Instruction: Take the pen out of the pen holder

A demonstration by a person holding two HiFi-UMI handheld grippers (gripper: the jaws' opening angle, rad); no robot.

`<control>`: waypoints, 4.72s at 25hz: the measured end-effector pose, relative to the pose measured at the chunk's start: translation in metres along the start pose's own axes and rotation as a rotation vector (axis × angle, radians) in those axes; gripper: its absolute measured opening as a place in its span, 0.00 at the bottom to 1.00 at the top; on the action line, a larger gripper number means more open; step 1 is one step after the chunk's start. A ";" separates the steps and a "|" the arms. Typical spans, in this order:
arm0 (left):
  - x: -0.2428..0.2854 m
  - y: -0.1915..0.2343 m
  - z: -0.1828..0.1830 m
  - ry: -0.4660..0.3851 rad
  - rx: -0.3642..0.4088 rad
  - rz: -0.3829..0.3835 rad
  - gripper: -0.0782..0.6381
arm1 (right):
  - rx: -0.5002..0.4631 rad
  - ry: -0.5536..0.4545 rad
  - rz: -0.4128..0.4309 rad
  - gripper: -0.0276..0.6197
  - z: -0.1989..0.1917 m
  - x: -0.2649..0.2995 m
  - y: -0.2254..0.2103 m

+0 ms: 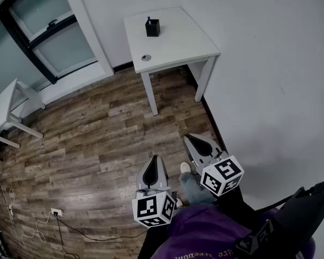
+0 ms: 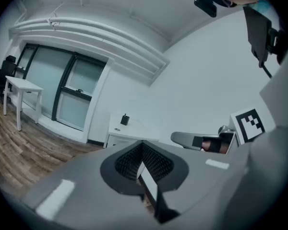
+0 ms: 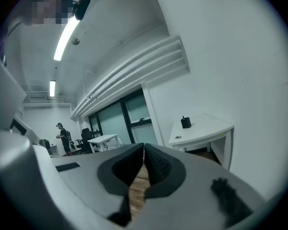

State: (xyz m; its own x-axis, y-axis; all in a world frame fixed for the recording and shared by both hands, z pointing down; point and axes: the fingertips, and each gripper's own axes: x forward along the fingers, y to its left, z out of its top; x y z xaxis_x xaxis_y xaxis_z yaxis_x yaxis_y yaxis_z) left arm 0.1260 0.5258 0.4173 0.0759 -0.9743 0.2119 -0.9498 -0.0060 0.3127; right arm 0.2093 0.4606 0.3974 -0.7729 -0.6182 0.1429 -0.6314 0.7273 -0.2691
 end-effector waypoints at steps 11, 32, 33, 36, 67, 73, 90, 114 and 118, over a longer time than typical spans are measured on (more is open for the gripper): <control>0.125 -0.011 0.052 -0.063 -0.036 -0.017 0.12 | -0.007 0.024 0.064 0.06 0.053 0.085 -0.089; 0.267 0.080 0.107 -0.066 -0.031 0.018 0.12 | 0.003 0.014 0.041 0.06 0.087 0.245 -0.154; 0.276 0.088 0.114 -0.065 -0.029 0.013 0.12 | -0.001 0.010 0.036 0.06 0.092 0.258 -0.156; 0.304 0.111 0.134 -0.064 -0.029 -0.005 0.12 | -0.005 -0.001 0.021 0.06 0.106 0.294 -0.159; 0.574 0.211 0.205 -0.004 -0.048 0.073 0.12 | -0.046 0.070 -0.022 0.06 0.168 0.547 -0.329; 0.618 0.219 0.215 -0.007 -0.049 0.121 0.12 | -0.080 0.069 0.022 0.06 0.183 0.591 -0.370; 0.665 0.249 0.226 0.056 -0.035 0.089 0.12 | -0.204 0.238 -0.010 0.17 0.174 0.686 -0.433; 0.695 0.303 0.232 0.097 -0.060 0.072 0.12 | -0.363 0.553 -0.134 0.21 0.124 0.764 -0.484; 0.696 0.304 0.232 0.097 -0.064 0.068 0.12 | -0.372 0.573 -0.127 0.21 0.121 0.764 -0.483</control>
State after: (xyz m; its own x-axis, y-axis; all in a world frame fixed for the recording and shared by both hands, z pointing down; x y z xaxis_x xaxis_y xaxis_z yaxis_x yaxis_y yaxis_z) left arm -0.1807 -0.2066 0.4449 0.0437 -0.9455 0.3226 -0.9329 0.0770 0.3519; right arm -0.0690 -0.3995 0.5213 -0.5385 -0.5249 0.6592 -0.6192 0.7771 0.1130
